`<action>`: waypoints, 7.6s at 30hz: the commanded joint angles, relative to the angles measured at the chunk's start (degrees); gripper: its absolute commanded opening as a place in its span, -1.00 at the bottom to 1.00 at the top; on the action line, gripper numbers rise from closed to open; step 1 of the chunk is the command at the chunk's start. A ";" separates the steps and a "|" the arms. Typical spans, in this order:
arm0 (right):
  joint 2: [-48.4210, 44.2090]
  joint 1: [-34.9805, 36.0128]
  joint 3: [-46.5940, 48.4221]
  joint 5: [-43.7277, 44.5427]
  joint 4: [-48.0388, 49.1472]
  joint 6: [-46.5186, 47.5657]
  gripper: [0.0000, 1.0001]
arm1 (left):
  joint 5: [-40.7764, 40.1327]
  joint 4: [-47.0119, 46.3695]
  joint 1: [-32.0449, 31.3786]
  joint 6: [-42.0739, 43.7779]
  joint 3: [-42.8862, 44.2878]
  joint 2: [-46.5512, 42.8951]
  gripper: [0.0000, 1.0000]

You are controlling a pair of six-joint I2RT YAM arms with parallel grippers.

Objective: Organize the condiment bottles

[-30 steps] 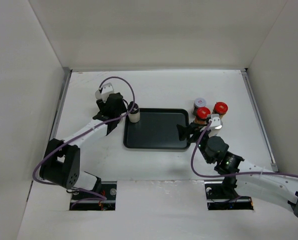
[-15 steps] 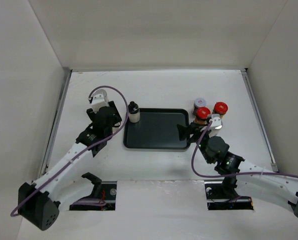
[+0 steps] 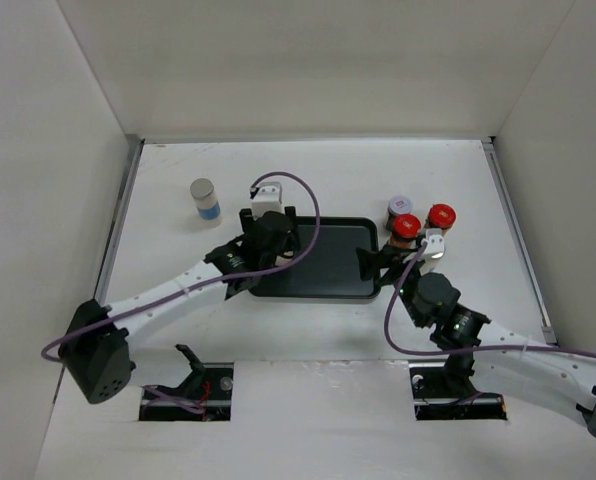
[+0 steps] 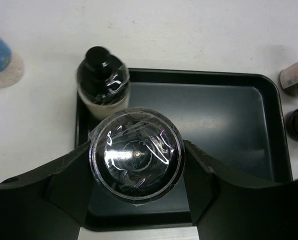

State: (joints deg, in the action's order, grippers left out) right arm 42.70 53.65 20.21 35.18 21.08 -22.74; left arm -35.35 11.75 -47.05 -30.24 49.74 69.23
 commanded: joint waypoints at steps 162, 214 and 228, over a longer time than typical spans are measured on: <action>-11.76 -3.25 -4.12 12.72 -0.34 -2.04 0.60 | 2.75 -32.93 -2.30 13.19 19.34 32.81 0.76; 32.45 -29.96 40.00 -12.24 -45.34 7.62 1.00 | -10.09 -59.65 -1.42 1.76 -44.11 -26.43 0.40; 38.42 -31.98 41.14 -13.03 -43.14 8.06 0.70 | -10.26 -59.65 -0.11 1.15 -44.46 -25.82 0.48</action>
State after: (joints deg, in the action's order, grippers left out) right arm 80.64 21.80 58.17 22.85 -24.01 -15.14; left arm -45.91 -44.82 -47.55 -28.12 5.61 43.40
